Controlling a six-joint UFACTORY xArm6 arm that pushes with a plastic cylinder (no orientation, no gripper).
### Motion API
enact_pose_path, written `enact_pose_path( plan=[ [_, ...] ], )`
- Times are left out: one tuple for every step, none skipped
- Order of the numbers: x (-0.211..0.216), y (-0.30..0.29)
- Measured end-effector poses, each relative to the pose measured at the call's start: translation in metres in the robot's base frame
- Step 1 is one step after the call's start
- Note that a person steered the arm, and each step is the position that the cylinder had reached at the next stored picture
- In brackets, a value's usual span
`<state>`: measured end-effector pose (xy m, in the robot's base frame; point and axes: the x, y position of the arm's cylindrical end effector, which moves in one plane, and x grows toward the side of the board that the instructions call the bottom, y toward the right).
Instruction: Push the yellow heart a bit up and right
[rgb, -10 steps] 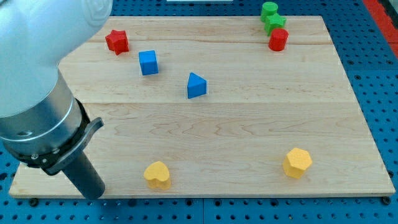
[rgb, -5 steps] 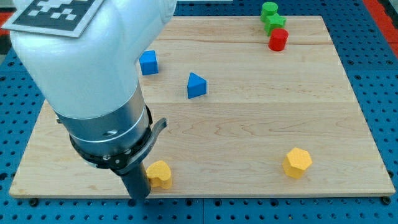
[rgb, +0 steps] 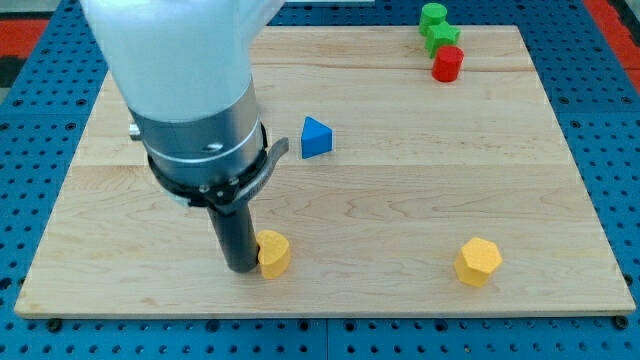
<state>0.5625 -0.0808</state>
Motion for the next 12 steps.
enact_pose_path(
  plan=[
    [-0.002, 0.002],
    [0.02, -0.014],
    [0.032, -0.013],
    [0.031, -0.002],
    [0.022, 0.004],
    [0.004, 0.004],
    [-0.008, 0.004],
    [-0.012, 0.004],
    [-0.014, 0.004],
    [-0.015, 0.0],
    [-0.015, -0.003],
    [0.0, -0.005]
  ],
)
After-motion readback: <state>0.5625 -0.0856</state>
